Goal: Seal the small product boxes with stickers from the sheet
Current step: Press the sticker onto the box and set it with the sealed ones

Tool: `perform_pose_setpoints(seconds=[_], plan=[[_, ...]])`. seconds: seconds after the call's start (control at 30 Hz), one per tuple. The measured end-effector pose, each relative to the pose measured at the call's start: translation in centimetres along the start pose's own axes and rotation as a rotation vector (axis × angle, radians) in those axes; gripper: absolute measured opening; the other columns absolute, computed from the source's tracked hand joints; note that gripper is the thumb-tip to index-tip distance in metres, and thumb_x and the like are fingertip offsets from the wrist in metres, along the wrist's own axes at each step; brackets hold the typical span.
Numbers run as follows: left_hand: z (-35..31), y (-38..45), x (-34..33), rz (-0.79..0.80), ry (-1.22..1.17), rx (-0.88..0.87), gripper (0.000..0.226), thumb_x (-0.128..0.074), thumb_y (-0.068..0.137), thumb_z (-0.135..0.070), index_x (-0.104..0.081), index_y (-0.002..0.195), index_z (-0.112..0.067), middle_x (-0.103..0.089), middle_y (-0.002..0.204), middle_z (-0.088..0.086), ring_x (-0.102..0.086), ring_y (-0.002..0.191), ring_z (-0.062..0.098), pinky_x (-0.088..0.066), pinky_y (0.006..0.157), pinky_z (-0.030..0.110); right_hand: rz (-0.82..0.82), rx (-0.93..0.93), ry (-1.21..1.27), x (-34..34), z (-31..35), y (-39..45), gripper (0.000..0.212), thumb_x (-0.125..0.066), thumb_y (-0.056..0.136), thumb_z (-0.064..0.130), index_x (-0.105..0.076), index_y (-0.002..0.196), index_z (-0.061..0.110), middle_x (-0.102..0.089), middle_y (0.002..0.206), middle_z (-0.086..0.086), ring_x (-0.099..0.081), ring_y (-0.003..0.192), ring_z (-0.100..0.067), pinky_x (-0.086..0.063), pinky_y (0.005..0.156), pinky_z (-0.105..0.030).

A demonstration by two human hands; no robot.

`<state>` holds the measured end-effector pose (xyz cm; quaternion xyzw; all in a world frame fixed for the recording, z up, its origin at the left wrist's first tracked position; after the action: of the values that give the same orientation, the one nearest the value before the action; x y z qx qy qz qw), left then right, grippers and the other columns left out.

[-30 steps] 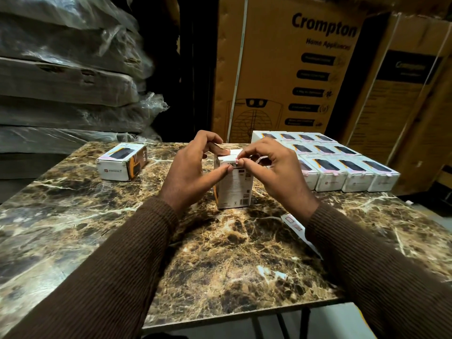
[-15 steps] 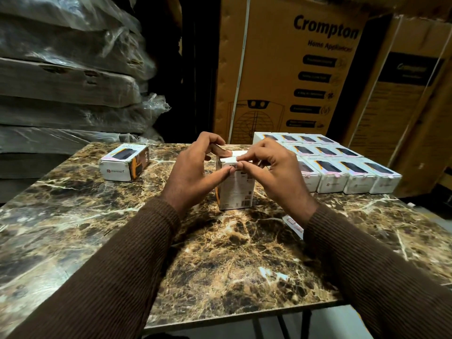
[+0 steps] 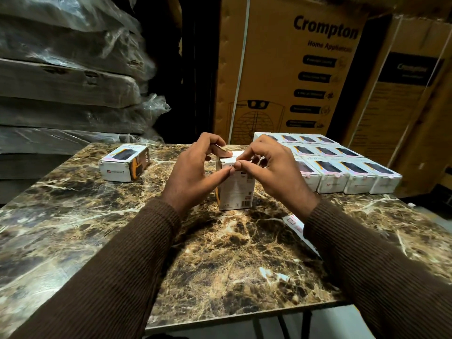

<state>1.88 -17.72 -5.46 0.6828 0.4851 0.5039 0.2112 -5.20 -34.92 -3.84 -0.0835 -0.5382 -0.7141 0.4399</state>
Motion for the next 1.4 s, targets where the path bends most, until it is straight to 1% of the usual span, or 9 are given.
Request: perform_pose_setpoints(seconds=[0.23, 0.33, 0.47, 0.73, 0.83, 0.97, 1.17, 1.3, 1.4], plan=[[0.0, 0.0, -0.1, 0.001, -0.004, -0.003, 0.051, -0.085, 0.088, -0.026, -0.055, 0.128, -0.013, -0.069, 0.116, -0.007, -0.066, 0.11, 0.003, -0.057, 0.098, 0.031, 0.084, 0.089, -0.012, 0.4, 0.3, 0.0, 0.008, -0.079, 0.09, 0.007, -0.077, 0.095, 0.014, -0.061, 0.098, 0.004, -0.061, 0.092, -0.007, -0.053, 0.069, -0.024], [0.1, 0.0, -0.1, 0.0, 0.0, 0.001, 0.052, -0.085, 0.087, -0.026, -0.055, 0.128, -0.014, -0.069, 0.117, -0.007, -0.065, 0.11, 0.003, -0.057, 0.096, 0.03, 0.09, 0.122, -0.063, 0.7, 0.4, 0.2, 0.008, -0.079, 0.091, 0.013, -0.079, 0.098, 0.017, -0.062, 0.098, 0.006, -0.061, 0.091, -0.006, -0.056, 0.07, -0.03], [0.2, 0.0, -0.1, 0.007, -0.006, 0.012, 0.053, -0.085, 0.087, -0.028, -0.055, 0.129, -0.014, -0.068, 0.117, -0.007, -0.065, 0.11, 0.003, -0.056, 0.097, 0.027, 0.078, 0.172, -0.111, 0.8, 0.7, 0.3, 0.008, -0.079, 0.093, 0.018, -0.077, 0.1, 0.017, -0.063, 0.098, 0.007, -0.06, 0.088, -0.005, -0.054, 0.07, -0.027], [0.1, -0.1, -0.1, 0.009, -0.022, 0.005, 0.051, -0.086, 0.087, -0.025, -0.055, 0.127, -0.015, -0.069, 0.114, -0.01, -0.065, 0.11, 0.002, -0.056, 0.096, 0.03, 0.03, 0.292, -0.194, 0.4, 0.6, -1.0, 0.009, -0.073, 0.099, 0.017, -0.075, 0.104, 0.01, -0.062, 0.103, -0.002, -0.059, 0.093, -0.02, -0.052, 0.071, -0.036], [0.1, -0.1, -0.1, 0.008, -0.01, -0.009, 0.047, -0.085, 0.088, -0.024, -0.057, 0.125, -0.014, -0.068, 0.115, -0.007, -0.065, 0.11, 0.005, -0.057, 0.095, 0.033, 0.023, 0.266, -0.181, 0.4, 0.6, -0.8, 0.009, -0.073, 0.098, 0.018, -0.076, 0.105, 0.014, -0.062, 0.104, 0.001, -0.059, 0.097, -0.018, -0.05, 0.074, -0.032], [0.0, -0.2, -0.3, 0.02, 0.103, -0.08, 0.029, -0.081, 0.091, -0.025, -0.068, 0.115, -0.015, -0.07, 0.113, -0.005, -0.063, 0.107, 0.012, -0.056, 0.09, 0.039, -0.053, 0.169, -0.066, 0.5, 0.3, -1.1, 0.01, -0.078, 0.092, 0.013, -0.076, 0.102, 0.014, -0.063, 0.098, 0.004, -0.057, 0.092, -0.006, -0.042, 0.074, -0.013], [0.2, -0.3, -0.4, 0.01, 0.117, -0.072, 0.026, -0.079, 0.092, -0.026, -0.071, 0.114, -0.015, -0.072, 0.114, -0.005, -0.063, 0.108, 0.012, -0.055, 0.092, 0.037, -0.061, 0.139, 0.018, 0.4, 0.0, -1.2, 0.01, -0.078, 0.092, 0.011, -0.079, 0.101, 0.017, -0.065, 0.099, 0.004, -0.06, 0.096, -0.011, -0.043, 0.077, -0.016], [-0.1, -0.5, -0.3, 0.013, 0.118, -0.079, 0.027, -0.08, 0.092, -0.023, -0.07, 0.116, -0.016, -0.07, 0.122, -0.004, -0.062, 0.116, 0.012, -0.054, 0.097, 0.041, -0.067, 0.088, 0.062, 1.0, -0.6, -2.0, 0.017, -0.077, 0.092, 0.008, -0.078, 0.106, 0.017, -0.062, 0.103, 0.006, -0.058, 0.095, -0.003, -0.041, 0.074, -0.011], [-0.2, -0.8, -0.1, -0.011, 0.097, -0.035, 0.028, -0.08, 0.089, -0.024, -0.069, 0.115, -0.018, -0.064, 0.127, -0.004, -0.059, 0.12, 0.012, -0.055, 0.097, 0.04, -0.105, 0.022, 0.082, 1.7, -1.4, -2.6, 0.016, -0.076, 0.092, 0.008, -0.075, 0.103, 0.02, -0.06, 0.101, 0.012, -0.056, 0.089, -0.004, -0.04, 0.07, -0.011]])
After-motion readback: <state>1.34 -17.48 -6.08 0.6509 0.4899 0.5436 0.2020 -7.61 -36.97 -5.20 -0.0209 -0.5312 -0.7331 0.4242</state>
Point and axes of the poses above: each hand's wrist, its own y-axis towards the middle knuckle, its own x-axis out of the back of the hand, z = x × y, the point moved 5 cm from there along y, towards the middle knuckle
